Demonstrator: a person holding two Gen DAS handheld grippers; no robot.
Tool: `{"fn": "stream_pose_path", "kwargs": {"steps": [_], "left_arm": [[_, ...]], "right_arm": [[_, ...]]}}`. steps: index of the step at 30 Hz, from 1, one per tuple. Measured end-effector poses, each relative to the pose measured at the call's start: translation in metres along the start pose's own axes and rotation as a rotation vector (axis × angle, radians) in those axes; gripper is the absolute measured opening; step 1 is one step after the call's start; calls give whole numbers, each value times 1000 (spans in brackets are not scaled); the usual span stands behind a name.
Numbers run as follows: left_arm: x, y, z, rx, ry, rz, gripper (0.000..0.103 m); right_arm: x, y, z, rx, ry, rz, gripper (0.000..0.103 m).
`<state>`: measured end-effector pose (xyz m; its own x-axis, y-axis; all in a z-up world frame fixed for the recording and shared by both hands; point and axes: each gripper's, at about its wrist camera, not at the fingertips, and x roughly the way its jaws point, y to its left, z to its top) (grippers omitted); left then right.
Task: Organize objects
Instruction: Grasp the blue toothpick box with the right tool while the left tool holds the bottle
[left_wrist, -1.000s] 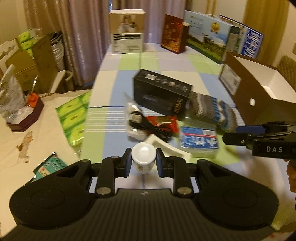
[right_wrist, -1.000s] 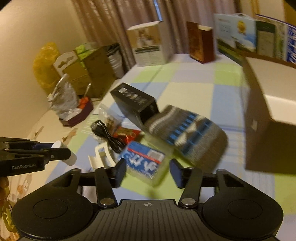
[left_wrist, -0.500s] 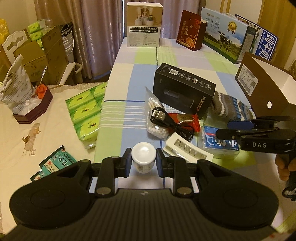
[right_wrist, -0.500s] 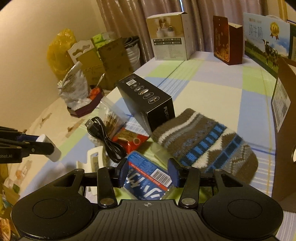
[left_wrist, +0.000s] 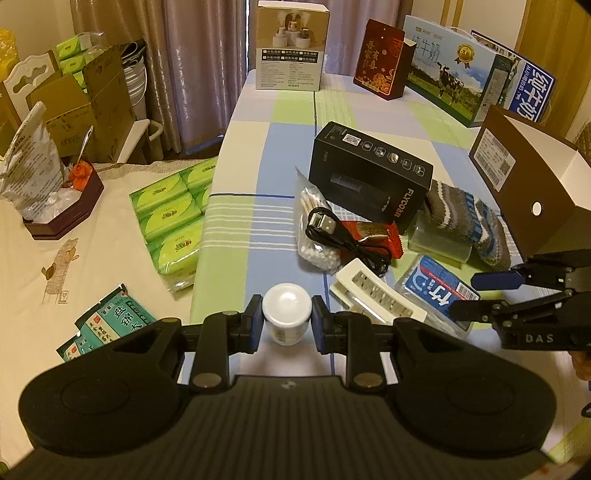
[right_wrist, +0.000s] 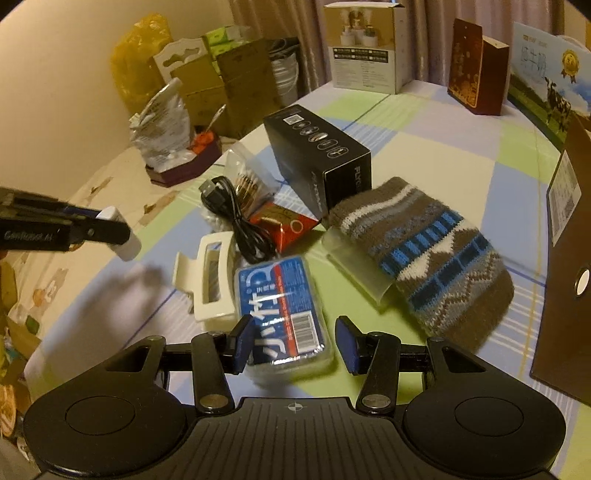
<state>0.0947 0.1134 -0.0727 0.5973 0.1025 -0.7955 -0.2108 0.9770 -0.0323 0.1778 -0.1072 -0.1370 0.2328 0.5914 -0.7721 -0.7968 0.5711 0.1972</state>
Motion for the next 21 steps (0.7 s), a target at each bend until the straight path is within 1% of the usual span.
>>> {"fn": "stream_pose_path", "kwargs": {"steps": [3,7,13,18,21], "left_arm": [[-1,-1,0,5,2,-6,23],[0,-3,0,15,4,-15,23],[0,-7,-1,32,7,-34,23],[-2,-10,-3,46,7,-54,23],[-4,-13,-4,59,3,-71,23]], "right_arm": [[5,6,4,-12,11,-11,55],[15,21,4,-82,34,-61,55],[27,27,3,-99,35,-100,55],[28,31,-1,-91,29,-138,55],[20,31,-5,-59,25,-176,55]]}}
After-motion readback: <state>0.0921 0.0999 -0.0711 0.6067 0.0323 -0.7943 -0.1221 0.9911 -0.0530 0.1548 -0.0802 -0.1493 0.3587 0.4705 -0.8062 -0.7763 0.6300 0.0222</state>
